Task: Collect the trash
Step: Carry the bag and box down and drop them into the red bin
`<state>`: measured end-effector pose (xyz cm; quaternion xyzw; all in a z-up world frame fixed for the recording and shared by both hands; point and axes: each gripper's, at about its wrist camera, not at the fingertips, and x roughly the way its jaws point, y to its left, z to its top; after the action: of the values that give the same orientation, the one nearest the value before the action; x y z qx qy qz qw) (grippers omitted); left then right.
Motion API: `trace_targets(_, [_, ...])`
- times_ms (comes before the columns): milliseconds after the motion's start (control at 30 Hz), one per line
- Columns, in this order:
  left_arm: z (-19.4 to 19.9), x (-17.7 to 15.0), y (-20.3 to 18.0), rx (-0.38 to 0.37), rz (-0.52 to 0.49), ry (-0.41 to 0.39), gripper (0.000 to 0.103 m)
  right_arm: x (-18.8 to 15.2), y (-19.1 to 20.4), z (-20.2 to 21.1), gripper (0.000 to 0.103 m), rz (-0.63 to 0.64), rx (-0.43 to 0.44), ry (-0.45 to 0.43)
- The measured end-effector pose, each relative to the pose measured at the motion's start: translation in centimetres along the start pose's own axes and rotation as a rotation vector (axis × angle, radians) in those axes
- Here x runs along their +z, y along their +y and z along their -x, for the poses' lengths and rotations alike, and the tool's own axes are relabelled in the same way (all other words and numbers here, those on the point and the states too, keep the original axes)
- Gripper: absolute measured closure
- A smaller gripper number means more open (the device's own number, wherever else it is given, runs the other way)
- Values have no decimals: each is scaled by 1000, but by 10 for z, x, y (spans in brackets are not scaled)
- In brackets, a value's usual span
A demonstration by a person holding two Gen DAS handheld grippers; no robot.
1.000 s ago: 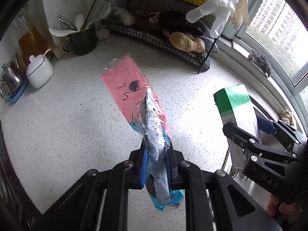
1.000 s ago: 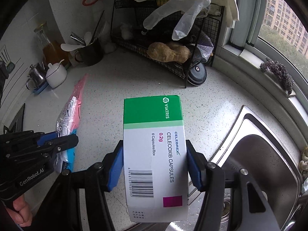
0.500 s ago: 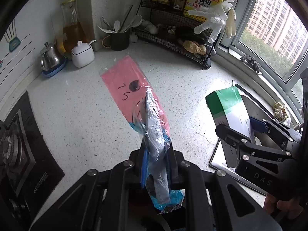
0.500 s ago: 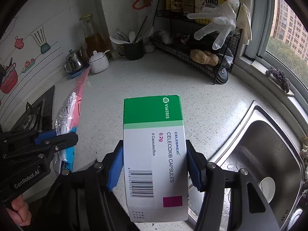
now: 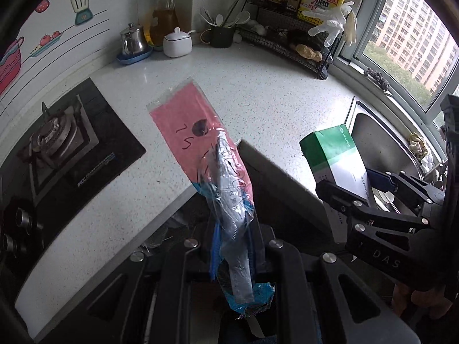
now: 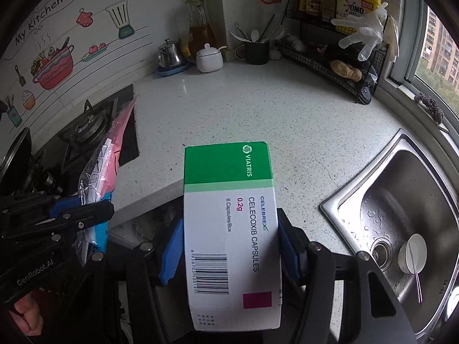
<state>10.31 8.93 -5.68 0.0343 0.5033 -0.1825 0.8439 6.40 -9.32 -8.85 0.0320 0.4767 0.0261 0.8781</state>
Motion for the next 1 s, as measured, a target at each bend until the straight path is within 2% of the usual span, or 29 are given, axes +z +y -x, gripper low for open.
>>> trace_targets(233, [3,-51,17,15,56,36,89,-38,28,-5,46,24,41,44])
trace_targets(467, [-19,-91,26,29,83,108,89,-65,34,-30,46,47,50,124])
trace_targets(700, [-75,-118,25,5,92,189,89,-93,20,-76,46,32,55,212])
trace_targets(1000, [-178,-147,31,-31,100,269,89,-134,-3,-160,46,2,34,293])
